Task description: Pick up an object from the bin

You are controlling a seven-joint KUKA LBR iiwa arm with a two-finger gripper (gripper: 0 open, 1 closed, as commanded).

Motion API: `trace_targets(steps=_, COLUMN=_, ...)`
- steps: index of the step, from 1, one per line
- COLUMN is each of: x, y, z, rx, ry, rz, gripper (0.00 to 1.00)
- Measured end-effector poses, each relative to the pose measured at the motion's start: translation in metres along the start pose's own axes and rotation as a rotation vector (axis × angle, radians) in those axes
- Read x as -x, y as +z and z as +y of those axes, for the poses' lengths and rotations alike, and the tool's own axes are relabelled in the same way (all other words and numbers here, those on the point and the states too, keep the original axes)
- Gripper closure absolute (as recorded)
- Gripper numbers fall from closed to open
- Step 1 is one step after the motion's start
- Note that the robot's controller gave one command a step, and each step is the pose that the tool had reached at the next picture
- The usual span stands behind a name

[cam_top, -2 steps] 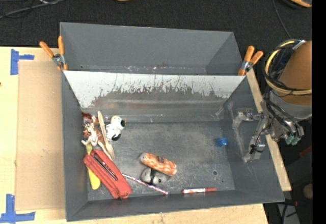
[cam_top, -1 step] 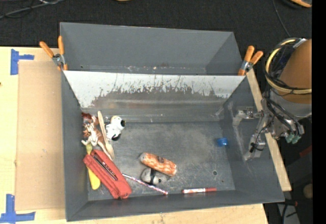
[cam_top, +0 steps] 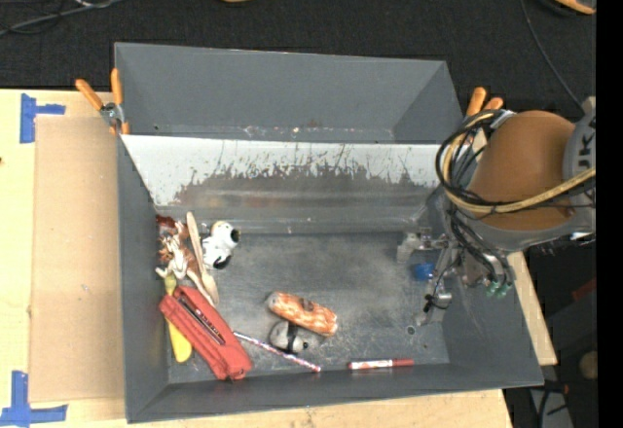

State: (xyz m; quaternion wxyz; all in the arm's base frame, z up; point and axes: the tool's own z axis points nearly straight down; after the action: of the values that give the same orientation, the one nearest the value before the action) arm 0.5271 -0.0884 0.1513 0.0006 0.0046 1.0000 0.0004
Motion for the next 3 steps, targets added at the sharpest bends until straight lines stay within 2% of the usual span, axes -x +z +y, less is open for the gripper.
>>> trace_targets(steps=1, x=0.001, y=0.014, z=0.032, rx=0.0, ry=-0.033, rz=0.006, gripper=0.0)
trace_targets(steps=2, x=0.006, y=0.04, z=0.055, rx=0.0, ry=-0.033, rz=-0.001, gripper=0.0)
trace_targets(steps=3, x=-0.011, y=0.077, z=0.113, rx=-0.002, ry=-0.185, rz=-0.002, gripper=0.0)
